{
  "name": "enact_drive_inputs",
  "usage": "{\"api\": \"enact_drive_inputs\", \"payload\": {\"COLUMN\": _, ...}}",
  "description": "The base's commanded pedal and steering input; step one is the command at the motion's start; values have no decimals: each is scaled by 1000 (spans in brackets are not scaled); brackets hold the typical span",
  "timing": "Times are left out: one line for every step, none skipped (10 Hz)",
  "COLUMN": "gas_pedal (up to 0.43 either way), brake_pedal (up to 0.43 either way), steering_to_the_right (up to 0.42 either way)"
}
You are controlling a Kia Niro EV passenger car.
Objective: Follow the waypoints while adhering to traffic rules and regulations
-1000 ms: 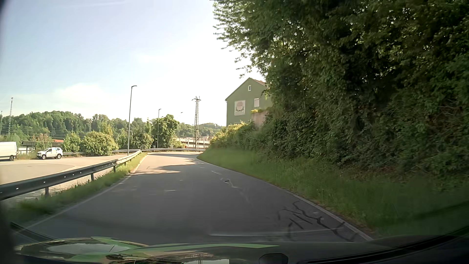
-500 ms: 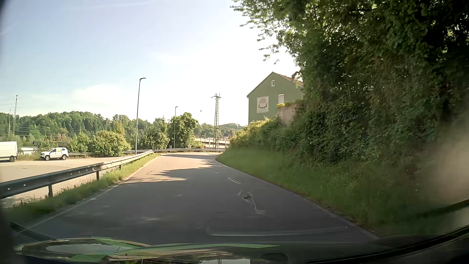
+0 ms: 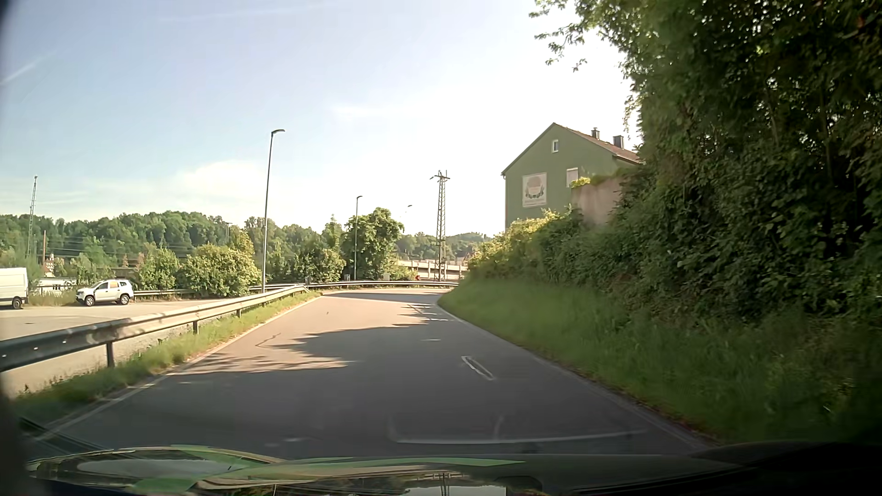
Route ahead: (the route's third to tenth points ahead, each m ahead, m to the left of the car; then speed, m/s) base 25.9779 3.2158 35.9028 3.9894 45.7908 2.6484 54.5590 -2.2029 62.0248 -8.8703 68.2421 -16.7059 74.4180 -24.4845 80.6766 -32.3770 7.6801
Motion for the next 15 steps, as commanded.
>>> {"api": "enact_drive_inputs", "payload": {"gas_pedal": 0, "brake_pedal": 0, "steering_to_the_right": -49}}
{"api": "enact_drive_inputs", "payload": {"gas_pedal": 0, "brake_pedal": 0, "steering_to_the_right": -47}}
{"api": "enact_drive_inputs", "payload": {"gas_pedal": 0, "brake_pedal": 0, "steering_to_the_right": -44}}
{"api": "enact_drive_inputs", "payload": {"gas_pedal": 0, "brake_pedal": 0, "steering_to_the_right": -44}}
{"api": "enact_drive_inputs", "payload": {"gas_pedal": 0, "brake_pedal": 0, "steering_to_the_right": -46}}
{"api": "enact_drive_inputs", "payload": {"gas_pedal": 39, "brake_pedal": 0, "steering_to_the_right": -48}}
{"api": "enact_drive_inputs", "payload": {"gas_pedal": 47, "brake_pedal": 0, "steering_to_the_right": -49}}
{"api": "enact_drive_inputs", "payload": {"gas_pedal": 47, "brake_pedal": 0, "steering_to_the_right": -49}}
{"api": "enact_drive_inputs", "payload": {"gas_pedal": 47, "brake_pedal": 0, "steering_to_the_right": -49}}
{"api": "enact_drive_inputs", "payload": {"gas_pedal": 47, "brake_pedal": 0, "steering_to_the_right": -49}}
{"api": "enact_drive_inputs", "payload": {"gas_pedal": 47, "brake_pedal": 0, "steering_to_the_right": -49}}
{"api": "enact_drive_inputs", "payload": {"gas_pedal": 47, "brake_pedal": 0, "steering_to_the_right": -48}}
{"api": "enact_drive_inputs", "payload": {"gas_pedal": 47, "brake_pedal": 0, "steering_to_the_right": -47}}
{"api": "enact_drive_inputs", "payload": {"gas_pedal": 47, "brake_pedal": 0, "steering_to_the_right": -40}}
{"api": "enact_drive_inputs", "payload": {"gas_pedal": 47, "brake_pedal": 0, "steering_to_the_right": -36}}
